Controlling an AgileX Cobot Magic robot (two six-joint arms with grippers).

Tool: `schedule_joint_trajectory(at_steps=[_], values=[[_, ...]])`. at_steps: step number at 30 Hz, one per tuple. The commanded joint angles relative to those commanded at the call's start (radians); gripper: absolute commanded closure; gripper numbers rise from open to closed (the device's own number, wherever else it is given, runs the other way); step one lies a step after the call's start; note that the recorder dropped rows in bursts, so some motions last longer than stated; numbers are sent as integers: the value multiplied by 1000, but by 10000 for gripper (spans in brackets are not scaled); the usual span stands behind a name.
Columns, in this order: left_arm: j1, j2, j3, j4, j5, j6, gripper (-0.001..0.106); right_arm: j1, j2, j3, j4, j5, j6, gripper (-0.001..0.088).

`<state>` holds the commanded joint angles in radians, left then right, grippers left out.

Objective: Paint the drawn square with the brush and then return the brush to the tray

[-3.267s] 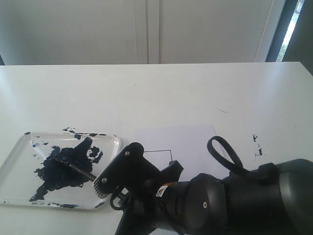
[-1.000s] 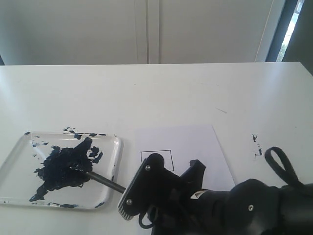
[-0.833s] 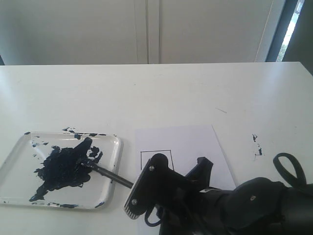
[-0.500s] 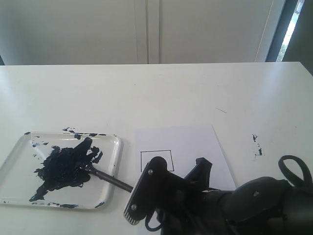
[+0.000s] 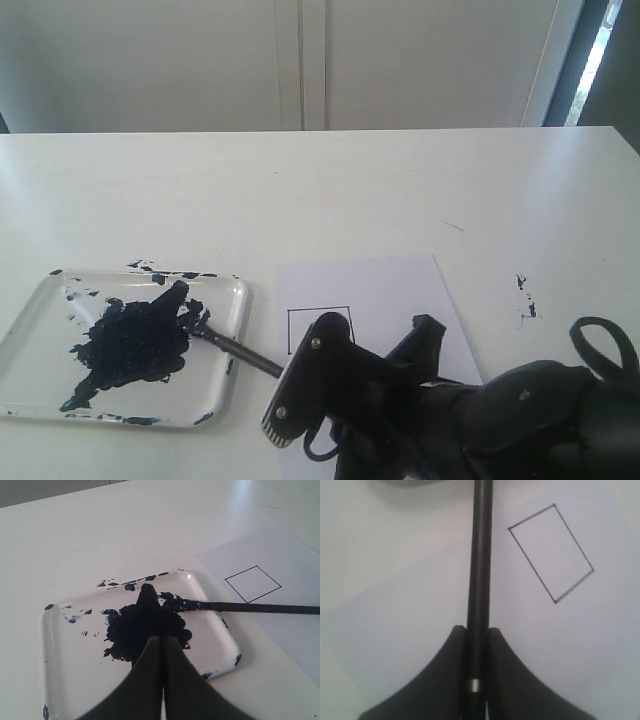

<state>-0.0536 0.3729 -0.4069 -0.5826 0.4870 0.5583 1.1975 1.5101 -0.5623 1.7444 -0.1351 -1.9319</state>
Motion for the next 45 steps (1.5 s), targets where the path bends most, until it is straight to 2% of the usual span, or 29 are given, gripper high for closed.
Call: schedule_joint_trajectory(at_steps=[4,11,18,24,31,33,37,38,45], values=[[0,0,0,0,0,0,1053,0,0,0,0,40,6,868],[0,0,0,0,0,0,1053,0,8,-12,0,-111,-5,868],[0,0,0,0,0,0,1053,0,32,-39,0,33,-1,868],[0,0,0,0,0,0,1053,0,76,-45,0,-158,-1,868],[0,0,0,0,0,0,1053,0,77,-45,0,65,-1,868],[0,0,0,0,0,0,1053,0,77,-45,0,34,-1,868],[0,0,0,0,-2,0,1053,0,77,-45,0,-138,-1,868],[0,0,0,0,-2,0,1053,0,77,-45,0,-143,-1,868],[0,0,0,0,-2,0,1053,0,77,-45,0,82,8,868]])
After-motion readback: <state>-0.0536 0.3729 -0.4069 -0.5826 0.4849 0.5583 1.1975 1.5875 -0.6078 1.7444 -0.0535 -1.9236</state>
